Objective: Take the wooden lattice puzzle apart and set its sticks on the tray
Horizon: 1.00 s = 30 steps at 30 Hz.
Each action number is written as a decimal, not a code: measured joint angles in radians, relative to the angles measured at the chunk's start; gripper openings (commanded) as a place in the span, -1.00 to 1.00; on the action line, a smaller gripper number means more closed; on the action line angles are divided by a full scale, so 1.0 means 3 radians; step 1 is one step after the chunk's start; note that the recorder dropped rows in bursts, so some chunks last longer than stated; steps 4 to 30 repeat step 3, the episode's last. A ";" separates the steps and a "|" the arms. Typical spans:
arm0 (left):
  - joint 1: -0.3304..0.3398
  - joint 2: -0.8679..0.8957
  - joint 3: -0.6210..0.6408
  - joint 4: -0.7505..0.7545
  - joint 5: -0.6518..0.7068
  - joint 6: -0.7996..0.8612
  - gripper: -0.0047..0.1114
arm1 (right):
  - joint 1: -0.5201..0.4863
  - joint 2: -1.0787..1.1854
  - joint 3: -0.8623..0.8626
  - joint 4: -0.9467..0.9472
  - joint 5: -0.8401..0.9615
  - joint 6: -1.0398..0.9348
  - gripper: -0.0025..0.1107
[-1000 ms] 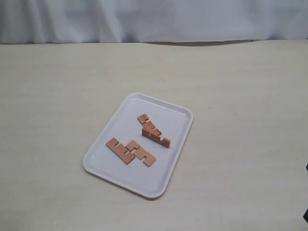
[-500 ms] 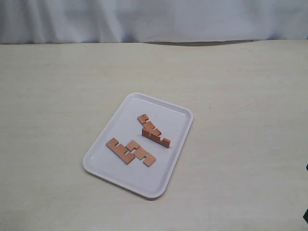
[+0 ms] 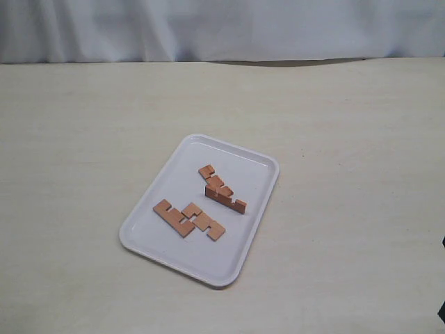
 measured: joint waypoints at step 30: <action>0.0000 0.0000 0.0000 0.0000 0.0000 0.0000 -0.92 | 0.0000 0.0000 0.0000 0.0000 0.0000 0.0000 -0.88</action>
